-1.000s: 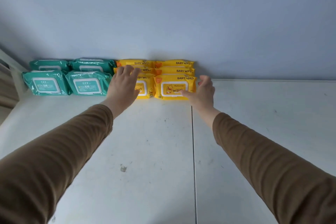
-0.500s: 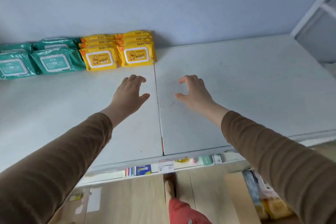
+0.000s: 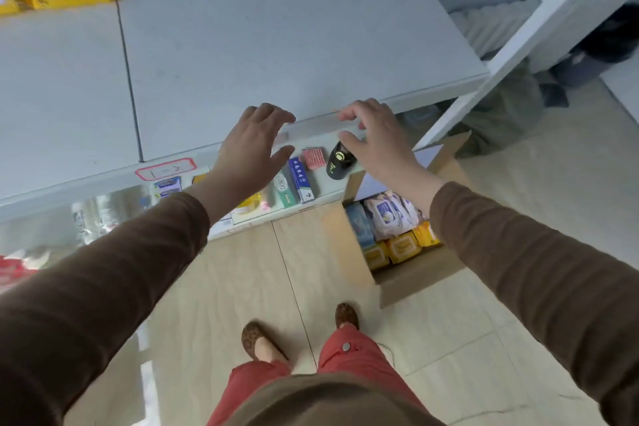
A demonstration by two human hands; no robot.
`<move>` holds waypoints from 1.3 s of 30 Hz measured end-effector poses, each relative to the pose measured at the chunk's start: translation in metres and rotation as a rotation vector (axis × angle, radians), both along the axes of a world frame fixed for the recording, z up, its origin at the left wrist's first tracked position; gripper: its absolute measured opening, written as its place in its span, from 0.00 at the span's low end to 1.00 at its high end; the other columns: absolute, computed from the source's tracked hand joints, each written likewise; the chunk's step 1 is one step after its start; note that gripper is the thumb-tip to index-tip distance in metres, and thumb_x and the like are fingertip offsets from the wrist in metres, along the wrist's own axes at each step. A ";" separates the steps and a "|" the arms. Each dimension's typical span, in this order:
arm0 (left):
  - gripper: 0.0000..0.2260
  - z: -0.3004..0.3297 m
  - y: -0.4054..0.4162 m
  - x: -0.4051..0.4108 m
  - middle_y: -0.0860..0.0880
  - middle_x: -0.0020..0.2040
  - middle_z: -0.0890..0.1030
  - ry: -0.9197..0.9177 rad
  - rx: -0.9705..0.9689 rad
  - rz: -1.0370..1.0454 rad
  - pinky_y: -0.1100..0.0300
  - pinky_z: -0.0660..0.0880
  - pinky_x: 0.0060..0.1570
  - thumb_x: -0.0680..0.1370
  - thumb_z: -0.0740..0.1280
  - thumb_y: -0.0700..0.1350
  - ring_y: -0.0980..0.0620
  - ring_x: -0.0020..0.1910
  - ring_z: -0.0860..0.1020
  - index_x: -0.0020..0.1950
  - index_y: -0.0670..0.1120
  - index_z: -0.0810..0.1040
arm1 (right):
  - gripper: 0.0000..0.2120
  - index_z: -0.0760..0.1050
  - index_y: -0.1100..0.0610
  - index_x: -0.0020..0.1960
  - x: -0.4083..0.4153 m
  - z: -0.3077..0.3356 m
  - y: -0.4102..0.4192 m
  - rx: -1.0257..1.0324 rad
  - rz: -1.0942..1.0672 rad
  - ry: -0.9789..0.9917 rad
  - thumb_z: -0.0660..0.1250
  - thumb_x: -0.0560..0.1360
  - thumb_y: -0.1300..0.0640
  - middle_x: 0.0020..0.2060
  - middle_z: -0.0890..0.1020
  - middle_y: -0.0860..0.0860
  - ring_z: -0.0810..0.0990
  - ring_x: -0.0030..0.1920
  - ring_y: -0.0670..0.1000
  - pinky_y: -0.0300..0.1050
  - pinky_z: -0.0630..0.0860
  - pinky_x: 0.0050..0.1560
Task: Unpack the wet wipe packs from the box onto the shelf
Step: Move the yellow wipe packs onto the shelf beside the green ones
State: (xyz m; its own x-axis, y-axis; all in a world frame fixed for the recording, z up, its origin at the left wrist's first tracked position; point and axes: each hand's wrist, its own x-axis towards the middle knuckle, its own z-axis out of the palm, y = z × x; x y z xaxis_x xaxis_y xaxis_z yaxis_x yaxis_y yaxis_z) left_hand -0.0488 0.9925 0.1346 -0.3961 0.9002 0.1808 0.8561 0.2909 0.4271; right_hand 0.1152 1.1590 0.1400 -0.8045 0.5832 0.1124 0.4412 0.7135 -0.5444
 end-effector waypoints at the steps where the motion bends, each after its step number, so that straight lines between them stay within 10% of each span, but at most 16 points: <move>1: 0.18 -0.010 0.011 0.019 0.46 0.61 0.76 -0.017 -0.014 -0.020 0.51 0.71 0.58 0.76 0.70 0.45 0.44 0.59 0.72 0.65 0.46 0.75 | 0.09 0.76 0.53 0.57 0.021 -0.009 0.012 -0.019 -0.024 -0.016 0.66 0.77 0.56 0.52 0.74 0.45 0.68 0.52 0.44 0.40 0.65 0.50; 19: 0.20 -0.322 0.179 0.300 0.47 0.66 0.74 -0.388 -0.666 -0.025 0.51 0.69 0.65 0.78 0.66 0.47 0.45 0.67 0.70 0.69 0.46 0.73 | 0.18 0.75 0.57 0.64 0.321 -0.323 0.207 -0.557 -0.260 -0.603 0.70 0.76 0.54 0.61 0.80 0.51 0.79 0.62 0.52 0.46 0.74 0.57; 39: 0.24 -0.596 0.285 0.380 0.45 0.70 0.67 -0.382 -0.862 -0.004 0.44 0.69 0.63 0.77 0.64 0.43 0.42 0.68 0.66 0.73 0.46 0.65 | 0.47 0.54 0.53 0.79 0.344 -0.575 0.336 -0.350 -0.178 -0.940 0.78 0.69 0.50 0.75 0.58 0.58 0.61 0.73 0.62 0.54 0.63 0.72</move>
State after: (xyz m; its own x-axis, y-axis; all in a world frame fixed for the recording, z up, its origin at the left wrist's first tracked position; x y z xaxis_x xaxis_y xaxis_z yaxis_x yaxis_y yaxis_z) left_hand 0.3307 1.2778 -0.4614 -0.2881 0.6646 -0.6894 0.7043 0.6348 0.3177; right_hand 0.4591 1.4949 -0.4349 -0.3773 0.5819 -0.7204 0.8821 0.4627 -0.0882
